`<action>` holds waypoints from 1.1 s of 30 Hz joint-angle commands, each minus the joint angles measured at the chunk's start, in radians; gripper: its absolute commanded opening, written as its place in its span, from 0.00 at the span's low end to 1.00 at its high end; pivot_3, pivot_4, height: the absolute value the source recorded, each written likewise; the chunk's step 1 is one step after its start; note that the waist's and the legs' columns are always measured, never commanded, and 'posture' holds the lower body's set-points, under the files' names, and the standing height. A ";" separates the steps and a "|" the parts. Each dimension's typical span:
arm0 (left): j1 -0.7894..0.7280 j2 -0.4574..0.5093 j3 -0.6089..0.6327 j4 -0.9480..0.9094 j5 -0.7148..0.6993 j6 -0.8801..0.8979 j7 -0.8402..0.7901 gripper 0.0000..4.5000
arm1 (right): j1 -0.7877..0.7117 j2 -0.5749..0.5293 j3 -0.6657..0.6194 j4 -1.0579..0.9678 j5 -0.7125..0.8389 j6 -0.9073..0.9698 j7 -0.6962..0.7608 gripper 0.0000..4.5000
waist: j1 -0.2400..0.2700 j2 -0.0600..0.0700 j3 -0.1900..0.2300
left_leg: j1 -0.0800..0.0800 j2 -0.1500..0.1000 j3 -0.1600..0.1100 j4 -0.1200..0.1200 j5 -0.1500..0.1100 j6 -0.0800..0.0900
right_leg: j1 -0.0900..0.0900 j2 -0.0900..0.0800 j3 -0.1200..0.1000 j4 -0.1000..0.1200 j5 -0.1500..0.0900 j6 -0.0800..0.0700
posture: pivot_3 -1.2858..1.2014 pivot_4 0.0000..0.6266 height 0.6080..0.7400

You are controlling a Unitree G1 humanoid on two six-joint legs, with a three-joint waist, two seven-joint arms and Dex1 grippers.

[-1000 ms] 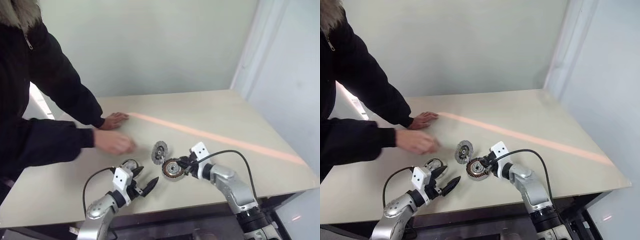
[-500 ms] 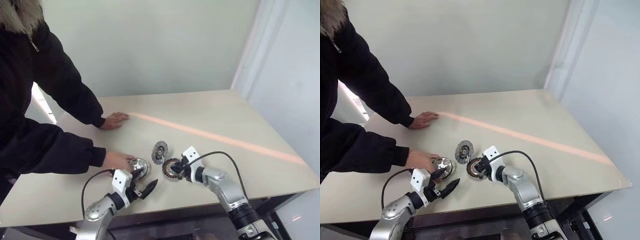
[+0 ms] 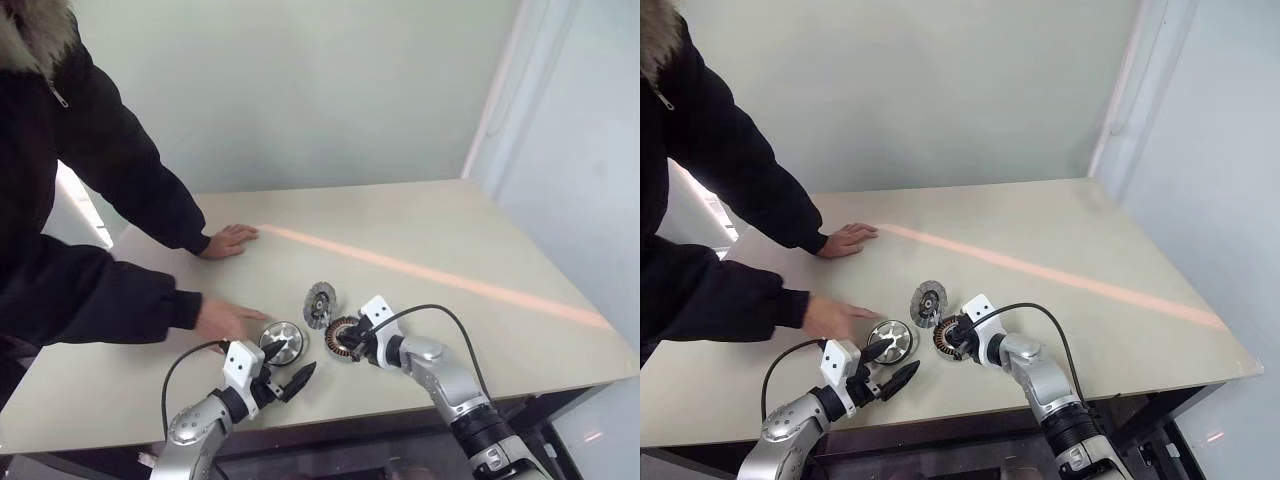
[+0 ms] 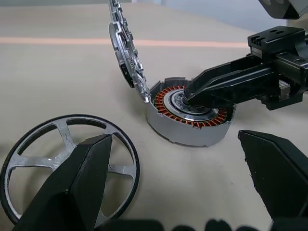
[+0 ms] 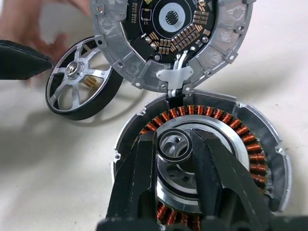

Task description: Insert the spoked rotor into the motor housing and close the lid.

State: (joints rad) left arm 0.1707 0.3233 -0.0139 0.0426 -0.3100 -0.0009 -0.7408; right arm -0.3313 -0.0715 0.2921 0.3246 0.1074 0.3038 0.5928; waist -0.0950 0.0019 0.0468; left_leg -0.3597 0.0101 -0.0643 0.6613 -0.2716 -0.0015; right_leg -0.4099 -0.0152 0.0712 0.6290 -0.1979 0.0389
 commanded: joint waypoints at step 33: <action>-0.021 0.006 0.009 -0.025 -0.009 -0.013 -0.007 1.00 | -0.043 -0.018 -0.014 0.025 -0.047 -0.055 -0.010 0.16 | 0.000 0.000 0.000 | 0.000 0.000 0.000 0.000 0.000 0.000 | 0.000 0.000 0.000 0.000 0.000 0.000 | 0.52 0.00 1.00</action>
State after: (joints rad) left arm 0.1667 0.3264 -0.0138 0.0423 -0.3100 -0.0009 -0.7421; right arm -0.3450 -0.0893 0.2887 0.3634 0.0695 0.2662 0.5876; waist -0.0949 0.0019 0.0468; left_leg -0.3595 0.0101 -0.0643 0.6614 -0.2716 -0.0015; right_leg -0.4097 -0.0152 0.0713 0.6292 -0.1979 0.0389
